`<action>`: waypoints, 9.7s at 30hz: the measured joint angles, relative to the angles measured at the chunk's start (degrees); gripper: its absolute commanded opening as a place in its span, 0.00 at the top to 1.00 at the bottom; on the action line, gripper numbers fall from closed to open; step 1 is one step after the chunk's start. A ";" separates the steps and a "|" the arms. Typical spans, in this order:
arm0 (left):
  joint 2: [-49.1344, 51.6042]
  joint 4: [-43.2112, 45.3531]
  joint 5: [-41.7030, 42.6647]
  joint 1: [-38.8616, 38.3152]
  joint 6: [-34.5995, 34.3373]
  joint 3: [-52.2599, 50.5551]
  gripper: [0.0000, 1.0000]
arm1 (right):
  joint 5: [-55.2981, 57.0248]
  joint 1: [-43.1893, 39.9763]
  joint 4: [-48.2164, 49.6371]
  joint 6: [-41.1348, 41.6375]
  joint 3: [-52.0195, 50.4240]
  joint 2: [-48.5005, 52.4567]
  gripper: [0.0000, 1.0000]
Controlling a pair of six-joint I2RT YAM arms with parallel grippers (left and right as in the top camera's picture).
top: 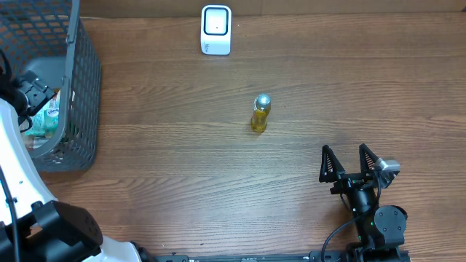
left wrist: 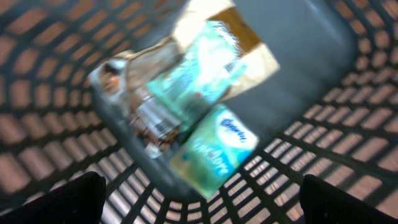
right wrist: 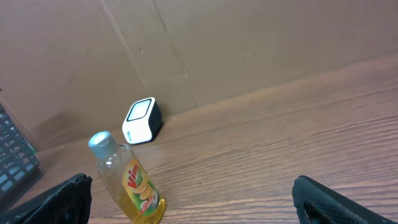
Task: Scan the item barcode
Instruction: 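Lower the left gripper into the grey basket over the Kleenex pack, then close the left gripper on the green-capped Kleenex pack and lift, then carry the Kleenex pack with the left gripper under the white scanner, then lower the Kleenex pack beside the yellow bottle and open left gripper, then raise the left gripper and swing it back over the grey basket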
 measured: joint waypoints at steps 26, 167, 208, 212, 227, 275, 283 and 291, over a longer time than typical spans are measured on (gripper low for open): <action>19.47 -0.07 7.76 0.68 13.27 -0.92 0.09 | 0.00 0.00 -0.04 0.02 0.00 0.00 0.00; 21.68 -1.88 5.51 -57.05 -12.81 2.75 0.43 | -0.02 0.00 -0.02 0.02 0.00 0.00 0.00; 25.51 -6.60 3.93 -55.39 -13.94 14.58 0.00 | 0.00 0.00 -0.02 0.00 0.00 0.00 0.00; 25.42 -9.01 3.76 -54.34 -11.23 19.28 0.00 | 0.00 0.00 -0.02 0.00 0.00 0.00 0.00; 25.42 -22.08 3.65 -50.21 -7.04 32.63 0.00 | 0.00 0.00 -0.02 0.00 0.00 0.00 0.00; 25.09 -29.92 -2.27 -48.22 -4.94 40.44 0.00 | 0.00 0.00 -0.02 0.02 0.00 0.00 0.00; 25.09 -29.42 -2.45 -46.80 -4.11 40.44 0.00 | 0.00 0.00 0.00 0.02 0.00 0.00 0.00; 25.09 -29.51 -2.47 -44.61 -3.91 40.44 0.00 | 0.00 0.00 0.00 0.02 0.00 0.00 0.00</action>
